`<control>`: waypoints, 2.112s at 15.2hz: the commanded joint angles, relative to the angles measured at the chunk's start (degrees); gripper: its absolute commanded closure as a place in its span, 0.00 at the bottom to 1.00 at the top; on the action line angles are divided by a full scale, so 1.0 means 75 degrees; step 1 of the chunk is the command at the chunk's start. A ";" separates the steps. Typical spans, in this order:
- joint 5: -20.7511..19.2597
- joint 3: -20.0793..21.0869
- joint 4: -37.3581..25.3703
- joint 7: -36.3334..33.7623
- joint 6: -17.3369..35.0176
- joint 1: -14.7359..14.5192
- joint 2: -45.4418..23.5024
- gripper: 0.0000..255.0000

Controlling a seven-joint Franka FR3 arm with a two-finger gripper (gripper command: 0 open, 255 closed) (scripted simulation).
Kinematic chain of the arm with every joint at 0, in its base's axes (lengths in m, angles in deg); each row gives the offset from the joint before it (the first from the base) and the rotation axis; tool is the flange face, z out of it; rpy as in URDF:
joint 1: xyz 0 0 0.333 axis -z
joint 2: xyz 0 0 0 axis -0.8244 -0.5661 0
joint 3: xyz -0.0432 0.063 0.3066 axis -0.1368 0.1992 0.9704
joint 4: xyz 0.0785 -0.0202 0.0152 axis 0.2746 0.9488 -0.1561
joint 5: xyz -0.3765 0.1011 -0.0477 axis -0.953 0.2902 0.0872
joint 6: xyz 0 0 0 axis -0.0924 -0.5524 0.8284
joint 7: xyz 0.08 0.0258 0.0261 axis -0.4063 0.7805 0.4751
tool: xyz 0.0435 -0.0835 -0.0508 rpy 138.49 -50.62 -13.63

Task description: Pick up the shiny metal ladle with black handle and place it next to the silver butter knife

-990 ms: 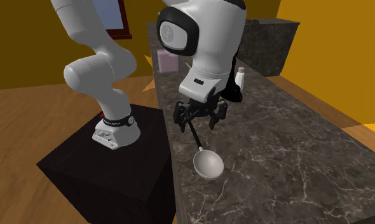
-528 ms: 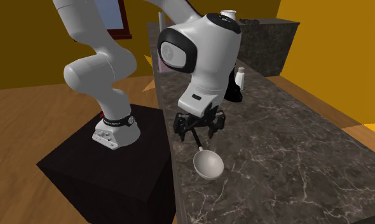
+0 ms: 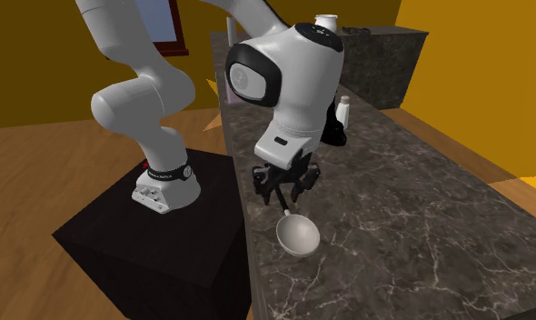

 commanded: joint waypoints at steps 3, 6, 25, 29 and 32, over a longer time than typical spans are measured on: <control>0.0000 0.0000 -0.0002 -0.0001 -0.0003 0.0000 0.0002 1.00; -0.0001 -0.0002 0.0001 0.0003 0.0000 0.0001 0.0001 1.00; 0.0008 -0.0052 -0.0919 0.0012 -0.1865 -0.0002 0.0947 1.00; 0.0004 -0.0065 -0.1213 0.0011 -0.2310 0.0000 0.1098 1.00; 0.0179 0.0149 -0.0998 -0.0282 -0.2459 -0.0177 0.1473 1.00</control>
